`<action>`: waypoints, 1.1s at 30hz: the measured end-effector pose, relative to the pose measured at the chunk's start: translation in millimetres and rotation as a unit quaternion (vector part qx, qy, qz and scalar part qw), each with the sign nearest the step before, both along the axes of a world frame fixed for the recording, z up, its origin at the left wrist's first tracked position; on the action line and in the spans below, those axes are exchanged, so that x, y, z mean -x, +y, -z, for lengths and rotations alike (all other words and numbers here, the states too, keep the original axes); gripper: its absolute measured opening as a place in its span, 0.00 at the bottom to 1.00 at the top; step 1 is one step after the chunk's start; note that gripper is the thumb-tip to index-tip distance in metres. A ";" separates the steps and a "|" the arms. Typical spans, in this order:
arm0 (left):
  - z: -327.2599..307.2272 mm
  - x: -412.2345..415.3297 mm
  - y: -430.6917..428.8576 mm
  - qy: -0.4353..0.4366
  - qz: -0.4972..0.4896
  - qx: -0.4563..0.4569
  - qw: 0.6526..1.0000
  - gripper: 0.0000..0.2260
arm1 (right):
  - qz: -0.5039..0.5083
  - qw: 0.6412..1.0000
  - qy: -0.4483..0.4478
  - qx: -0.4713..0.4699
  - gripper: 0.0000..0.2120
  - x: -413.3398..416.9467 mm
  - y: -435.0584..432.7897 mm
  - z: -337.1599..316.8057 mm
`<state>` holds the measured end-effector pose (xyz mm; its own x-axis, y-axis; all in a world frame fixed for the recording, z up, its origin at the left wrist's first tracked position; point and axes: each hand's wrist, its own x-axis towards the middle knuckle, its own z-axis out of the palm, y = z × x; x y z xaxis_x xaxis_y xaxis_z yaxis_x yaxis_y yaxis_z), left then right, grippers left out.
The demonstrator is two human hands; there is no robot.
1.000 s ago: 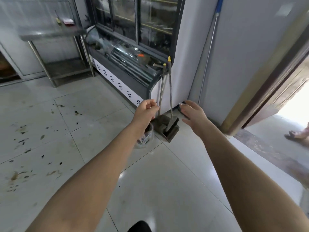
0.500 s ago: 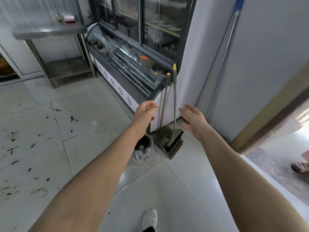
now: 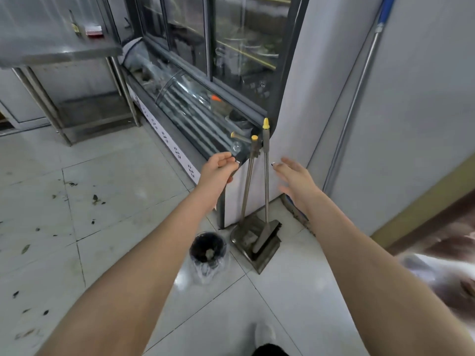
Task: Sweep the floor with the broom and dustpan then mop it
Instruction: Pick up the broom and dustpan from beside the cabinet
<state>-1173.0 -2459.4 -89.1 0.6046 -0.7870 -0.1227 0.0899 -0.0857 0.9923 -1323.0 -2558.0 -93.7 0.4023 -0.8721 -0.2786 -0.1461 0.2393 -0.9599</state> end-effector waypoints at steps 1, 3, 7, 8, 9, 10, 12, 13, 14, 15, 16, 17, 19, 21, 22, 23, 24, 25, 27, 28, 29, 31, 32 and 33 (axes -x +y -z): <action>2.9 -1.5 -12.1 0.001 -0.004 -0.004 1.000 0.15 | -0.002 1.000 0.004 0.000 0.20 -4.7 -13.5 2.8; 8.9 -3.9 -35.7 -0.001 -0.009 -0.013 1.000 0.15 | -0.011 1.000 0.011 0.000 0.21 -12.8 -40.0 9.3; 19.9 -13.4 -90.6 0.014 -0.034 -0.017 0.999 0.12 | -0.037 0.999 0.018 0.001 0.23 -23.9 -100.2 20.4; 21.8 -14.8 -105.0 0.022 -0.044 -0.019 0.999 0.11 | -0.041 0.999 0.019 -0.002 0.22 -26.3 -116.0 22.0; 23.1 -15.5 -122.0 0.034 -0.052 -0.019 0.998 0.11 | -0.047 0.999 0.018 -0.006 0.21 -28.5 -134.0 22.8; 24.1 -15.8 -137.0 0.047 -0.056 -0.018 0.997 0.10 | -0.054 0.998 0.015 -0.011 0.21 -30.6 -150.5 24.1; 24.1 -15.4 -163.3 0.061 -0.057 -0.021 0.996 0.10 | -0.067 0.997 0.017 -0.016 0.23 -34.5 -179.2 25.9; 24.7 -15.7 -175.2 0.063 -0.059 -0.021 0.996 0.09 | -0.075 0.997 0.020 -0.016 0.23 -36.9 -191.5 26.3; 26.7 -16.4 -187.8 0.066 -0.065 -0.018 0.996 0.09 | -0.081 0.996 0.022 -0.017 0.22 -40.3 -204.8 27.6; 29.8 -17.3 -198.5 0.067 -0.070 -0.018 0.995 0.09 | -0.086 0.996 0.025 -0.020 0.20 -43.2 -216.9 29.9; 33.7 -18.9 -207.6 0.063 -0.071 -0.022 0.995 0.09 | -0.089 0.995 0.028 -0.026 0.18 -45.9 -228.4 34.1; 38.1 -20.5 -217.3 0.057 -0.070 -0.029 0.996 0.10 | -0.093 0.995 0.033 -0.033 0.14 -49.2 -241.1 39.3; 46.5 -24.4 -230.6 0.048 -0.065 -0.042 0.996 0.10 | -0.093 0.994 0.037 -0.046 0.07 -54.9 -258.7 48.8; 53.9 -31.2 -243.0 0.047 -0.066 -0.049 0.995 0.10 | -0.097 0.993 0.039 -0.050 0.15 -61.4 -272.8 58.1; 58.0 -36.1 -249.0 0.050 -0.069 -0.052 0.995 0.10 | -0.098 0.993 0.040 -0.053 0.20 -65.7 -279.1 61.7; 61.9 -41.4 -255.3 0.053 -0.071 -0.055 0.995 0.10 | -0.101 0.992 0.041 -0.060 0.23 -70.6 -286.0 65.3; 66.2 -47.2 -262.4 0.057 -0.070 -0.056 0.994 0.11 | -0.102 0.992 0.041 -0.066 0.23 -76.2 -293.3 69.0; 70.4 -52.5 -268.3 0.060 -0.065 -0.058 0.994 0.11 | -0.102 0.991 0.042 -0.073 0.24 -81.2 -300.3 73.3; 77.7 -62.8 -280.4 0.068 -0.049 -0.066 0.994 0.12 | -0.093 0.991 0.045 -0.081 0.25 -90.3 -314.3 79.8; 81.0 -68.2 -286.4 0.073 -0.042 -0.072 0.994 0.12 | -0.086 0.992 0.045 -0.084 0.26 -94.4 -320.0 81.5; 83.1 -73.8 -291.7 0.077 -0.035 -0.074 0.994 0.13 | -0.080 0.992 0.048 -0.085 0.26 -98.3 -325.3 82.3; 88.3 -87.2 -303.1 0.071 -0.023 -0.072 0.995 0.15 | -0.073 0.992 0.064 -0.081 0.27 -108.8 -337.2 85.6; 91.6 -94.3 -308.9 0.063 -0.017 -0.072 0.995 0.16 | -0.072 0.992 0.071 -0.077 0.27 -114.8 -343.0 87.0; 93.7 -99.8 -313.4 0.054 -0.012 -0.073 0.996 0.16 | -0.073 0.992 0.074 -0.074 0.28 -119.8 -348.1 88.3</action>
